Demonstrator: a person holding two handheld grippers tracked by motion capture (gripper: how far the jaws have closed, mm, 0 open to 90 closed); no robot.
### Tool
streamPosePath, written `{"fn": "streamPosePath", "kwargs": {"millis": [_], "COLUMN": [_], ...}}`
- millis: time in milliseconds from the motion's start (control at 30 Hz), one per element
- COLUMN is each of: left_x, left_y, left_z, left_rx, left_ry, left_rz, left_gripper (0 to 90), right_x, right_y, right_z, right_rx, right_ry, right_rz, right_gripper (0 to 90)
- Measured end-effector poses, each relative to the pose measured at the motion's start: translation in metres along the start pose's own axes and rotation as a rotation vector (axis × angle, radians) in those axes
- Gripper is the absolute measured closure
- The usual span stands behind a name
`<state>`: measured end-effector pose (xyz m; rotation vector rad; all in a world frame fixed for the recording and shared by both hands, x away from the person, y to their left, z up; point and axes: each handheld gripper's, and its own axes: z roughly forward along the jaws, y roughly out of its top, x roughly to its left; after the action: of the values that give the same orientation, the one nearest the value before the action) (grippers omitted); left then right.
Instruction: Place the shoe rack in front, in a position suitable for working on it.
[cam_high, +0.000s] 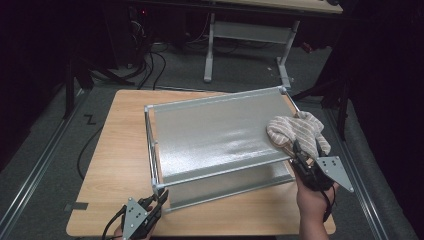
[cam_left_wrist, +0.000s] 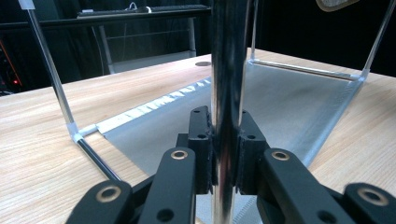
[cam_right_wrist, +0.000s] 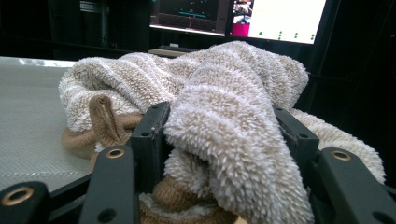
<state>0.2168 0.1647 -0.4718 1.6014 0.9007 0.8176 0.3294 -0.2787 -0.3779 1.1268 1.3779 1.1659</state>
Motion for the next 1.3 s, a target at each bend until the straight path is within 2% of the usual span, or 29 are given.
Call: {"fn": "streamPosePath", "kwargs": {"millis": [100, 233, 367, 500, 667, 767, 900, 1133, 1300], "left_x": [0.000, 0.000, -0.002, -0.002, -0.004, -0.009, -0.017, -0.027, -0.033], "left_y": [0.000, 0.000, 0.000, 0.000, 0.001, 0.001, 0.002, 0.004, 0.005], "left_z": [0.000, 0.000, 0.000, 0.001, 0.002, 0.003, 0.007, 0.013, 0.016], "left_rx": [0.000, 0.000, -0.001, -0.003, -0.005, -0.005, -0.010, -0.012, -0.014], "left_ry": [-0.002, -0.008, -0.008, -0.013, -0.019, -0.032, -0.050, -0.086, -0.108], "left_rz": [-0.003, -0.004, -0.014, -0.007, -0.012, 0.005, 0.025, 0.052, 0.051], "left_gripper": [79.9, 79.9, 79.9, 79.9, 79.9, 79.9, 79.6, 79.4, 79.4], "right_x": [0.000, 0.005, 0.019, 0.038, 0.054, 0.063, 0.083, 0.128, 0.157], "right_y": [0.000, 0.002, 0.003, 0.007, 0.009, 0.010, 0.012, 0.016, 0.018], "right_z": [0.000, -0.001, -0.003, -0.008, -0.012, -0.014, -0.020, -0.033, -0.040], "right_rx": [0.000, 0.011, 0.010, 0.014, 0.016, 0.013, 0.009, -0.009, -0.016], "right_ry": [0.003, 0.033, 0.081, 0.140, 0.187, 0.231, 0.294, 0.424, 0.506], "right_rz": [0.010, 0.017, 0.001, -0.006, -0.007, -0.006, -0.031, -0.072, -0.093], "right_gripper": [45.7, 46.0, 46.1, 45.9, 45.6, 46.1, 46.3, 46.6, 47.2]}}
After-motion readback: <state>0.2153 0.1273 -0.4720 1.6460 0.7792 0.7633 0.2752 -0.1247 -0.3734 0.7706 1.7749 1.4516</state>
